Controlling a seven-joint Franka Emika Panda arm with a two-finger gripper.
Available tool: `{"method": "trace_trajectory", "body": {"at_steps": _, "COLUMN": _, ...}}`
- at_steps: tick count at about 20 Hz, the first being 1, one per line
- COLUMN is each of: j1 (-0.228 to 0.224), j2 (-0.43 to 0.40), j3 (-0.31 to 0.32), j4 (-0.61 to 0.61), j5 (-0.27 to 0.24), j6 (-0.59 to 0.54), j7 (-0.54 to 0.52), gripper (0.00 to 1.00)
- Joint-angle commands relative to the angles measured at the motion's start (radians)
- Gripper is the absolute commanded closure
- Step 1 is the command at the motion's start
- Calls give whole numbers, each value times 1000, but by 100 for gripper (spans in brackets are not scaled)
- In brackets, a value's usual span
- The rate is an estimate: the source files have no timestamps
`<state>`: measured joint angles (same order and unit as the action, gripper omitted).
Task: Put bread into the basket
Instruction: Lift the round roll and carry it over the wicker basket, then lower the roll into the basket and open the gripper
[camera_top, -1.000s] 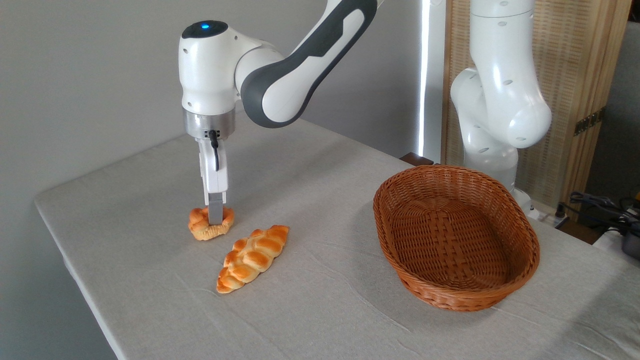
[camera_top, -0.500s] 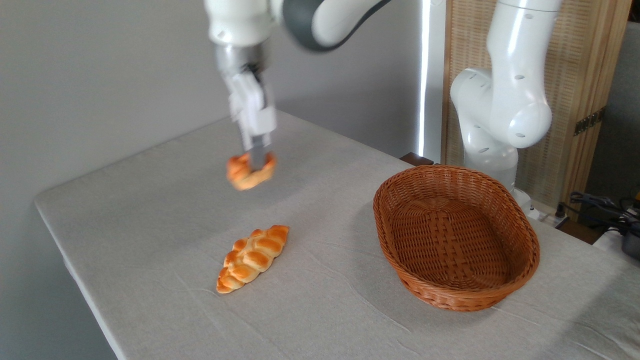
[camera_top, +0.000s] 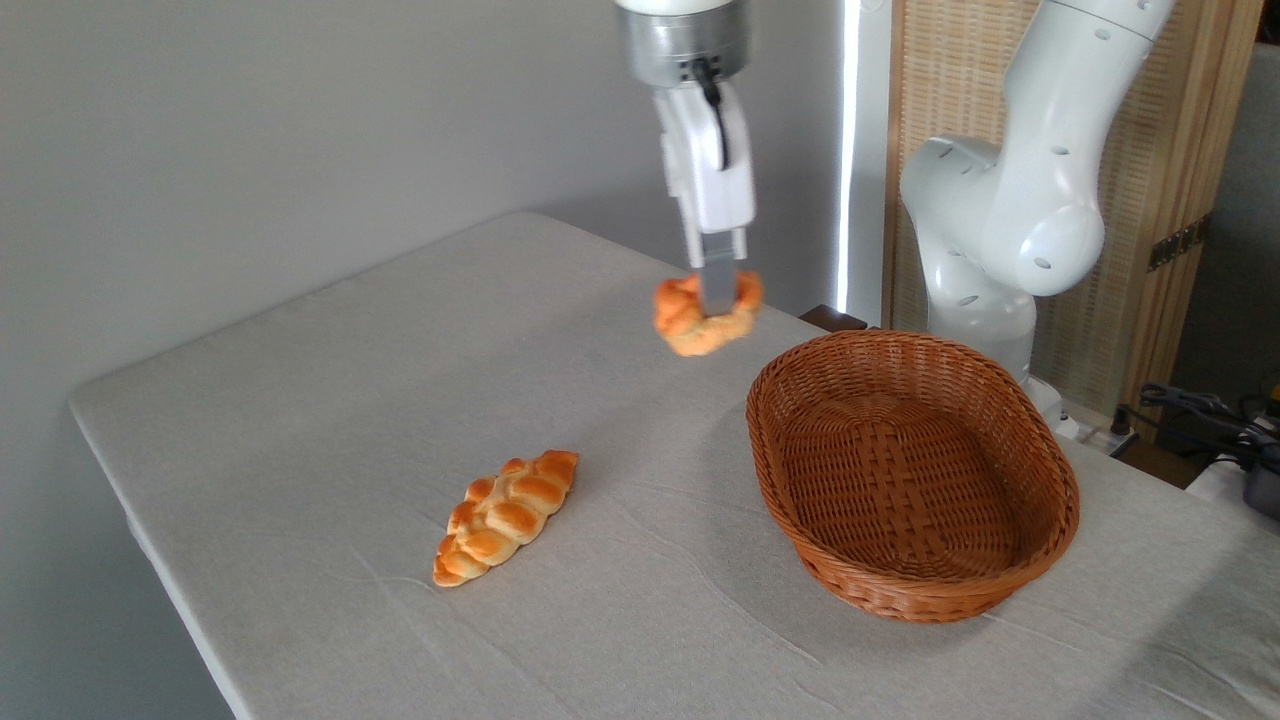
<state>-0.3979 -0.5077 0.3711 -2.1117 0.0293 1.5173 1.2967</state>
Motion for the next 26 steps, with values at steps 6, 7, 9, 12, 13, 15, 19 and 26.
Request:
{"method": "trace_trajectory", "body": {"at_steps": 6, "j1": -12, "j2": -184, "j3": 40, "j4": -220, "j5": 73, "j6": -55, "j7": 133, "gripper": 52}}
{"method": "trace_trajectory", "body": {"at_steps": 7, "j1": -12, "j2": -184, "j3": 40, "j4": -241, "j5": 75, "j6": -55, "j7": 131, "gripper": 52}}
{"method": "trace_trajectory", "body": {"at_steps": 9, "j1": -13, "j2": -181, "j3": 40, "j4": -269, "j5": 112, "j6": -54, "j7": 133, "gripper": 51}}
{"method": "trace_trajectory", "body": {"at_steps": 12, "j1": -13, "j2": -155, "j3": 41, "j4": -290, "j5": 135, "j6": -49, "j7": 133, "gripper": 48}}
{"method": "trace_trajectory", "body": {"at_steps": 13, "j1": -16, "j2": -150, "j3": 55, "j4": -307, "j5": 158, "j6": -49, "j7": 133, "gripper": 46}}
{"method": "trace_trajectory", "body": {"at_steps": 15, "j1": -19, "j2": -150, "j3": 77, "j4": -327, "j5": 161, "j6": -39, "j7": 128, "gripper": 36}}
{"method": "trace_trajectory", "body": {"at_steps": 19, "j1": -27, "j2": -137, "j3": 138, "j4": -338, "j5": 166, "j6": -23, "j7": 122, "gripper": 7}}
{"method": "trace_trajectory", "body": {"at_steps": 26, "j1": -84, "j2": -112, "j3": 186, "j4": -344, "j5": 155, "j6": -12, "j7": 128, "gripper": 0}}
